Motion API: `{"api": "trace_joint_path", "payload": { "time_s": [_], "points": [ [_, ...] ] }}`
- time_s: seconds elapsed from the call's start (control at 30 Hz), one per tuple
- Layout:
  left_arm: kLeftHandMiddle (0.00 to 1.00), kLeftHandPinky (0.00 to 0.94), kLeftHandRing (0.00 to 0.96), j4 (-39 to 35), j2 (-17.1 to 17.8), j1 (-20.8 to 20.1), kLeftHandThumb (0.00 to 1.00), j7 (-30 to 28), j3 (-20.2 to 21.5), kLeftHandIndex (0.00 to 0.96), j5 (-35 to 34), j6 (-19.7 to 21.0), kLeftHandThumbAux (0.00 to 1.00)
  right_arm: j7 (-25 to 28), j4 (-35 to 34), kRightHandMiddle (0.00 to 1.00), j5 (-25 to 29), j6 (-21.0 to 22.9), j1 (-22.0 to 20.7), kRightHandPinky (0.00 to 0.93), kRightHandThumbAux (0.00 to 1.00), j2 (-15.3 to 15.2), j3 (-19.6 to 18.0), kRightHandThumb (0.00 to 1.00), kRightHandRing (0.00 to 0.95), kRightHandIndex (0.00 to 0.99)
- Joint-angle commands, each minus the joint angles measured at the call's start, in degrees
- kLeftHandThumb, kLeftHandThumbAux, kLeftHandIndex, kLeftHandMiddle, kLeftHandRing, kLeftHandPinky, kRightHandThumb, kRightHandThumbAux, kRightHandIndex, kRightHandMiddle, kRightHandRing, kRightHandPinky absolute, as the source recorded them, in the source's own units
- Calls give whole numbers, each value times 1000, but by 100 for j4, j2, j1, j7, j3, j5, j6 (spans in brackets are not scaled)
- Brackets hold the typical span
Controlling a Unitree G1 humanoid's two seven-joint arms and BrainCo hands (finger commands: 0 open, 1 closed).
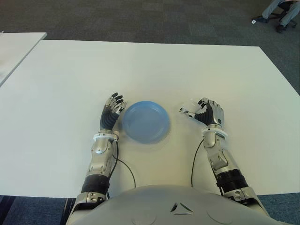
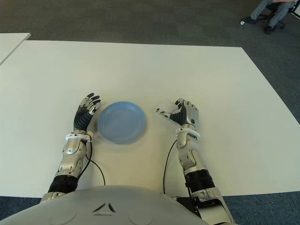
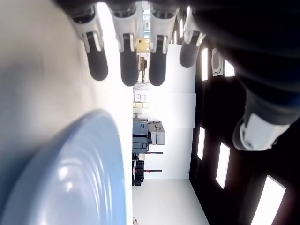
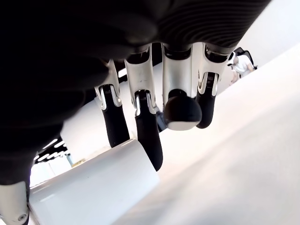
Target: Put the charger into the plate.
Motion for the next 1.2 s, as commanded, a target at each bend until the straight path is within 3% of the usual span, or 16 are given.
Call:
{"api": "trace_joint_path", "payload": {
  "time_s": [0.03, 0.23, 0.67, 1.2],
  "points": [
    [215, 225, 216, 203, -48, 14, 0, 87, 9, 148, 21, 163, 554, 115, -128, 873, -44, 80, -26, 868, 710, -69, -3, 744, 869, 440],
    [222, 237, 223, 270, -52, -25, 0, 101, 5, 156, 36, 115, 549, 170, -263, 870, -32, 9, -27, 861, 710, -128, -16, 744, 865, 440],
    [235, 254, 237, 385, -64, -101, 0, 110, 8, 162, 31, 37, 551, 694, -1602, 879, -181, 311, 24, 866, 709, -14, 4, 746, 872, 440],
    [236, 250, 237, 504, -78, -174, 0, 147, 39, 153, 26, -32, 571, 897, -2217, 914, -578, 244, 143, 882, 708, 419, 701, 749, 895, 440]
  ]
}}
